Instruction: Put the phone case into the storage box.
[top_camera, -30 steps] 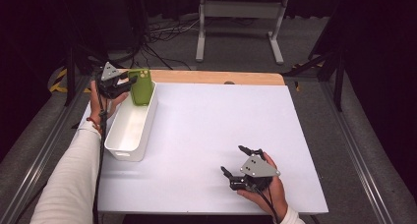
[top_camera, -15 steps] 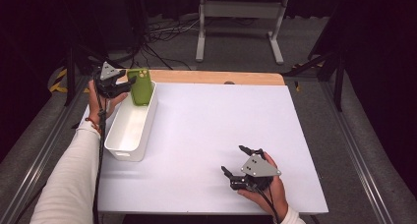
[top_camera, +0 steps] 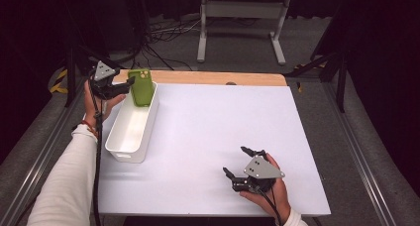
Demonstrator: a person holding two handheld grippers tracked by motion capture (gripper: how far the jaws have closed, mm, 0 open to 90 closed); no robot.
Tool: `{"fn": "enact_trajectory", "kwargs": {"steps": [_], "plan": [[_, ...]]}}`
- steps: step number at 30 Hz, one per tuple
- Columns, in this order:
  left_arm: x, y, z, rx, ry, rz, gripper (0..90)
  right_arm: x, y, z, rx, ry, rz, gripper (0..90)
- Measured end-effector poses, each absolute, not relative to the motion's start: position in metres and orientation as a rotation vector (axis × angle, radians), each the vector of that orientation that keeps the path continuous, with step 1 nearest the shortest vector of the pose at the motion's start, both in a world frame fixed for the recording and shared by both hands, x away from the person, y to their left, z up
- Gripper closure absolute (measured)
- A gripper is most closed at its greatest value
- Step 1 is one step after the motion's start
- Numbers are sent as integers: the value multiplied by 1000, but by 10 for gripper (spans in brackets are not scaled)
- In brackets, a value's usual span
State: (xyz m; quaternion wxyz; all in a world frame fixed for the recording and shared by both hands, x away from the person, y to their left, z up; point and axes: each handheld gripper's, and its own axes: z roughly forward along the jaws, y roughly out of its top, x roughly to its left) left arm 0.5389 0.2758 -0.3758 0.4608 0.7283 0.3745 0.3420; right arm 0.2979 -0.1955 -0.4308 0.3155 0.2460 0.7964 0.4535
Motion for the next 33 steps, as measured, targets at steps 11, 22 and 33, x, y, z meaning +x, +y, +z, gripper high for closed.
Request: {"fn": "enact_trajectory", "kwargs": {"steps": [11, 22, 33], "plan": [[516, 273, -366, 1762, 876, 813, 193, 299, -197, -428, 653, 2093, 1210, 174], [489, 274, -359, 1712, 835, 777, 85, 299, -197, -427, 657, 2084, 1219, 176], [464, 265, -358, 1716, 765, 756, 49, 298, -196, -426, 656, 2082, 1217, 176]]}}
